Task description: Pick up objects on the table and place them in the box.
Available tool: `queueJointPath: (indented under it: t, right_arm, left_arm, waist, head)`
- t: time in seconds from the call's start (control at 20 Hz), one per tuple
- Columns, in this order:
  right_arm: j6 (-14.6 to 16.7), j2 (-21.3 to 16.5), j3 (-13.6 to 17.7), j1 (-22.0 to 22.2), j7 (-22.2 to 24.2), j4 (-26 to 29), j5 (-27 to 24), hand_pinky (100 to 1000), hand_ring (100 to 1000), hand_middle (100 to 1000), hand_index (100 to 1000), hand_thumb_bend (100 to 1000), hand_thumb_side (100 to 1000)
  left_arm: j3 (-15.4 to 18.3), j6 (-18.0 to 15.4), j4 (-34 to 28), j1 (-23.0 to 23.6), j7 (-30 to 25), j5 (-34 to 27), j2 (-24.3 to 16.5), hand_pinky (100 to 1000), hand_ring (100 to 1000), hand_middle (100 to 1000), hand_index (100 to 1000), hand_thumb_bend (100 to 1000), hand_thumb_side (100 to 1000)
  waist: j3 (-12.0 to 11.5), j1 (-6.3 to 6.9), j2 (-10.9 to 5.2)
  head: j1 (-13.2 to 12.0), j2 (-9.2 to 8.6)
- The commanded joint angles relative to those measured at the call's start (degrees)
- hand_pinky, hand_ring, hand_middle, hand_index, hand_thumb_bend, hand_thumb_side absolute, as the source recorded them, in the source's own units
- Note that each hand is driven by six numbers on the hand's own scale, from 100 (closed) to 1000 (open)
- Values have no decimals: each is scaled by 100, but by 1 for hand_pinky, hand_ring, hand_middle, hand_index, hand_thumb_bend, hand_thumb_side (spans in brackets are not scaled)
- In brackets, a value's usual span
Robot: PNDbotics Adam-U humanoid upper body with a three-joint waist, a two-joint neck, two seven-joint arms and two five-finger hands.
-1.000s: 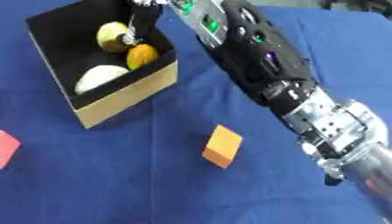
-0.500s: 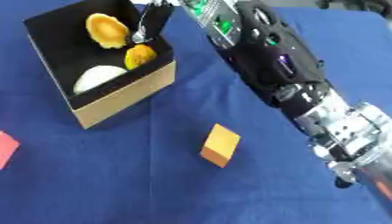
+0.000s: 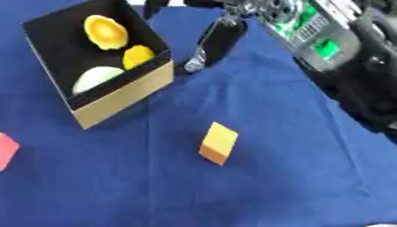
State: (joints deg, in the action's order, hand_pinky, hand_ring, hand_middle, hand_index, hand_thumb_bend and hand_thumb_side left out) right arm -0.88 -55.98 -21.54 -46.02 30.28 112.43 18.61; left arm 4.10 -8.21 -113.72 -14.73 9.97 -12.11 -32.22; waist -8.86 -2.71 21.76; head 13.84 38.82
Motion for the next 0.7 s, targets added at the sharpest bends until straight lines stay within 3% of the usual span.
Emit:
queueJointPath:
  t: [0.05,0.3,0.7]
  right_arm:
    - [430,-531,223,362,-244,211,-128,840,816,747,793,529,151]
    - [826,-768,280,1191,-603,216,70,837,818,754,804,543,165]
    - [702,-702,236,1835,-819,216,529,837,824,769,832,556,174]
  left_arm:
    - [57,8,-87,-12,29,3,-59,822,777,758,907,229,798]
    - [40,21,-87,-11,14,-12,-16,820,777,758,907,227,801]
    - [28,46,-87,5,3,-9,28,818,777,758,906,223,806]
  waist:
    - [39,61,-132]
    - [126,152,-120]
    - [149,220,-88]
  head:
    - [-74,16]
    - [-149,4]
    - [-264,-15]
